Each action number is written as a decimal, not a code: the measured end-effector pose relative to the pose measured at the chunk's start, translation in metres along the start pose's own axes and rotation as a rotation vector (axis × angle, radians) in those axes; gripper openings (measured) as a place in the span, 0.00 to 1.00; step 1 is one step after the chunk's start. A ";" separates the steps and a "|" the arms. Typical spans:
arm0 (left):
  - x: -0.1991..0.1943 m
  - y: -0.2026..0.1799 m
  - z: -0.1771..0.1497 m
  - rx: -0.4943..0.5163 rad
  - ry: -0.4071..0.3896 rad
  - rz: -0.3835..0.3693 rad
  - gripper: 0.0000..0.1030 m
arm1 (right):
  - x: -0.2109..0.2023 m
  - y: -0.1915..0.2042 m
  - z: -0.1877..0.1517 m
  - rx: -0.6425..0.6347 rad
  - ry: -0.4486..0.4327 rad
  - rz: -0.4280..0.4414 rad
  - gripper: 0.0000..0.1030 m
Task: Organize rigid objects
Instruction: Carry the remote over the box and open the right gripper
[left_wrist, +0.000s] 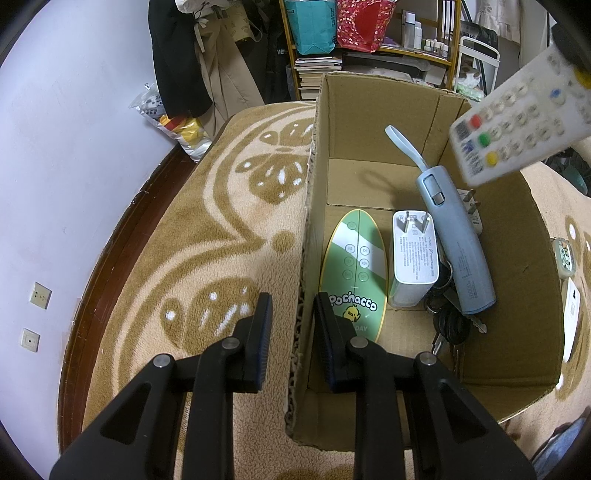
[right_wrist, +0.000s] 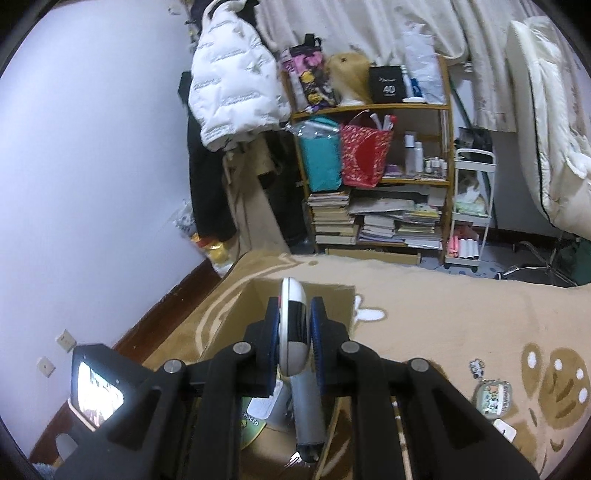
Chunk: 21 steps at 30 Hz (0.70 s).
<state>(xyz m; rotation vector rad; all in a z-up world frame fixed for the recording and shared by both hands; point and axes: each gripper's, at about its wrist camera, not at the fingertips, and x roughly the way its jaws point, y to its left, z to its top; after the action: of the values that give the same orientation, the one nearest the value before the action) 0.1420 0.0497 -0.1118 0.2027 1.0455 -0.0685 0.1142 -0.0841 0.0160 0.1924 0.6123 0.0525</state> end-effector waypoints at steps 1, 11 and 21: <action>-0.001 0.000 0.000 0.001 -0.001 0.001 0.22 | 0.003 0.001 -0.002 -0.002 0.012 0.002 0.16; -0.001 0.002 -0.002 0.001 -0.001 0.001 0.22 | 0.032 -0.009 -0.020 0.007 0.141 0.026 0.16; -0.001 0.000 -0.002 0.012 -0.006 0.019 0.24 | 0.019 -0.026 -0.008 0.010 0.102 -0.069 0.38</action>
<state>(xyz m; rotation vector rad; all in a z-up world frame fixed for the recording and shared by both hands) 0.1401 0.0499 -0.1119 0.2237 1.0372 -0.0584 0.1247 -0.1066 -0.0066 0.1795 0.7206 -0.0074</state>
